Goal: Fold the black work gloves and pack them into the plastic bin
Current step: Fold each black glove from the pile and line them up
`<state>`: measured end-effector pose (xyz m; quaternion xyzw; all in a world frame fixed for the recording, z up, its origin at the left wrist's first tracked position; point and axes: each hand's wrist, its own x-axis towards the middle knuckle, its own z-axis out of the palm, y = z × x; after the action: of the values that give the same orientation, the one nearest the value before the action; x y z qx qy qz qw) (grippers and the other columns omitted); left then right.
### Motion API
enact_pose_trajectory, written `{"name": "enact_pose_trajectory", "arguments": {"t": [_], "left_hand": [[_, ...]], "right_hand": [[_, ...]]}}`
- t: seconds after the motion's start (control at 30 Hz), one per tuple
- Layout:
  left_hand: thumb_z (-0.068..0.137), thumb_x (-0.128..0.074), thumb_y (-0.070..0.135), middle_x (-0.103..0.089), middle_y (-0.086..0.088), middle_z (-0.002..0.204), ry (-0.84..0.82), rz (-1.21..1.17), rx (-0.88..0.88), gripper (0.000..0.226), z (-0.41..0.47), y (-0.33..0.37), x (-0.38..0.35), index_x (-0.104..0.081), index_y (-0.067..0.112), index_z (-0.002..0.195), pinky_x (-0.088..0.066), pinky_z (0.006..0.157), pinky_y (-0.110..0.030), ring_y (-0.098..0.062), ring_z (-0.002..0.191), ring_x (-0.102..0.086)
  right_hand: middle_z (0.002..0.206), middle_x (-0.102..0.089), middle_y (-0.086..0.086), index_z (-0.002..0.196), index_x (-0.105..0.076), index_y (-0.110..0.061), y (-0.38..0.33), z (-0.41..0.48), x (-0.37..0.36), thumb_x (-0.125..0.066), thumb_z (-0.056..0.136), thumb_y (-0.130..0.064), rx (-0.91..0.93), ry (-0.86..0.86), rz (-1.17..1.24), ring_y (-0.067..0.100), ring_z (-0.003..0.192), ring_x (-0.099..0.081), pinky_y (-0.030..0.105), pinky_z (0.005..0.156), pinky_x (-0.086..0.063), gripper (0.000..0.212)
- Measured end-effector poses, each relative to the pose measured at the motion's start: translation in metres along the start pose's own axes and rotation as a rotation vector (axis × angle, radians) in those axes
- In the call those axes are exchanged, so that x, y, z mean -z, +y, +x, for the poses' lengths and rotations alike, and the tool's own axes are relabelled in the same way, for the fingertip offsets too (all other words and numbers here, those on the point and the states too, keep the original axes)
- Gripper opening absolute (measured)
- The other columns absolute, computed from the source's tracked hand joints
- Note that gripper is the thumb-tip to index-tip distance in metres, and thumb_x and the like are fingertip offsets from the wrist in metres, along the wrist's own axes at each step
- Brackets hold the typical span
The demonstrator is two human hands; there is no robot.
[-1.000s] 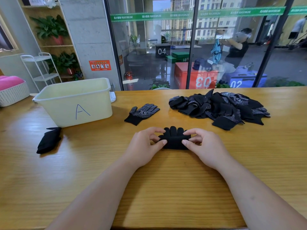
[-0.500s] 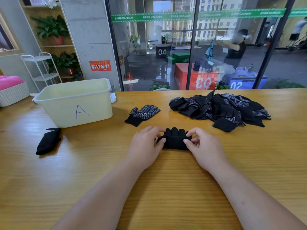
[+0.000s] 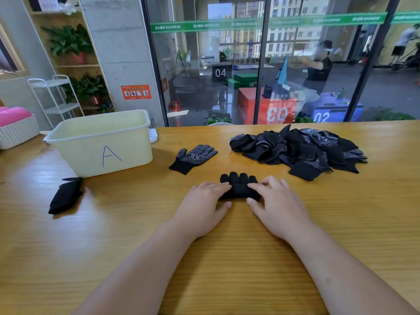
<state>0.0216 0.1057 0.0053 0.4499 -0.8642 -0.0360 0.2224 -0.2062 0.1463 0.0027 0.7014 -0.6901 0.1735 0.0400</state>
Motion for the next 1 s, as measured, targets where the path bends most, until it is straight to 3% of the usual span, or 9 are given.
{"name": "enact_pose_trajectory", "arguments": {"t": [0.17,0.33,0.43,0.57,0.63,0.73,0.8,1.0], "left_hand": [[0.098,-0.074,0.034,-0.065,0.011,0.132,0.063,-0.141,0.127,0.048,0.004,0.003,0.004,-0.062,0.035,0.145,-0.048,0.111,-0.039,-0.011,0.124,-0.057],[0.105,-0.063,0.037,-0.057,0.013,0.119,0.056,-0.215,0.194,0.033,0.002,-0.003,0.002,-0.062,0.049,0.136,-0.051,0.104,-0.037,-0.015,0.113,-0.058],[0.106,-0.061,0.042,-0.065,0.014,0.120,0.072,-0.335,0.209,0.029,0.000,-0.007,0.005,-0.062,0.051,0.133,-0.050,0.098,-0.031,-0.008,0.114,-0.060],[0.105,-0.063,0.045,-0.072,0.019,0.120,0.034,-0.533,0.265,0.025,-0.001,-0.012,0.007,-0.065,0.049,0.129,-0.051,0.103,-0.030,0.001,0.124,-0.061],[0.104,-0.065,0.047,-0.071,0.019,0.118,0.050,-0.532,0.300,0.023,0.000,-0.012,0.006,-0.066,0.049,0.127,-0.054,0.102,-0.032,-0.001,0.122,-0.062],[0.104,-0.063,0.049,-0.068,0.020,0.113,0.085,-0.418,0.331,0.022,0.003,-0.008,0.006,-0.067,0.045,0.125,-0.055,0.095,-0.034,-0.006,0.108,-0.062],[0.105,-0.061,0.047,-0.064,0.020,0.115,0.121,-0.294,0.289,0.025,0.005,-0.007,0.004,-0.067,0.041,0.128,-0.054,0.097,-0.037,-0.006,0.107,-0.059],[0.108,-0.055,0.040,-0.060,0.014,0.137,0.239,-0.055,-0.007,0.033,0.001,-0.002,0.007,-0.068,0.029,0.137,-0.042,0.112,-0.035,-0.011,0.130,-0.053]], "right_hand": [[0.123,-0.046,-0.018,0.149,-0.052,-0.037,-0.004,0.002,0.001,-0.058,0.101,-0.051,0.015,-0.019,0.114,0.008,0.117,-0.041,0.032,0.096,-0.048,0.050],[0.111,-0.047,-0.021,0.135,-0.062,-0.040,0.000,0.001,0.003,-0.066,0.099,-0.049,0.011,-0.021,0.232,0.005,0.112,-0.044,0.032,0.092,-0.049,0.038],[0.106,-0.048,-0.021,0.128,-0.064,-0.040,0.001,0.003,0.005,-0.060,0.102,-0.052,-0.035,-0.038,0.330,0.004,0.103,-0.045,0.028,0.082,-0.044,0.029],[0.097,-0.055,-0.014,0.091,-0.062,-0.034,0.005,0.003,0.007,-0.054,0.102,-0.060,-0.064,-0.046,0.430,0.009,0.094,-0.052,0.029,0.074,-0.040,0.029],[0.092,-0.058,-0.011,0.085,-0.060,-0.033,0.004,0.002,0.008,-0.056,0.102,-0.058,-0.073,-0.025,0.458,0.009,0.084,-0.054,0.029,0.067,-0.038,0.031],[0.099,-0.061,-0.016,0.099,-0.062,-0.034,0.000,0.003,0.007,-0.064,0.100,-0.053,-0.100,0.043,0.465,0.003,0.087,-0.058,0.025,0.072,-0.044,0.019],[0.103,-0.061,-0.019,0.113,-0.061,-0.041,-0.003,0.005,0.006,-0.072,0.097,-0.047,-0.115,0.087,0.513,0.000,0.088,-0.061,0.023,0.076,-0.050,0.021],[0.105,-0.062,-0.017,0.117,-0.069,-0.035,-0.004,0.007,0.000,-0.076,0.097,-0.026,-0.102,0.167,0.565,0.002,0.084,-0.066,0.028,0.080,-0.060,0.023]]}}
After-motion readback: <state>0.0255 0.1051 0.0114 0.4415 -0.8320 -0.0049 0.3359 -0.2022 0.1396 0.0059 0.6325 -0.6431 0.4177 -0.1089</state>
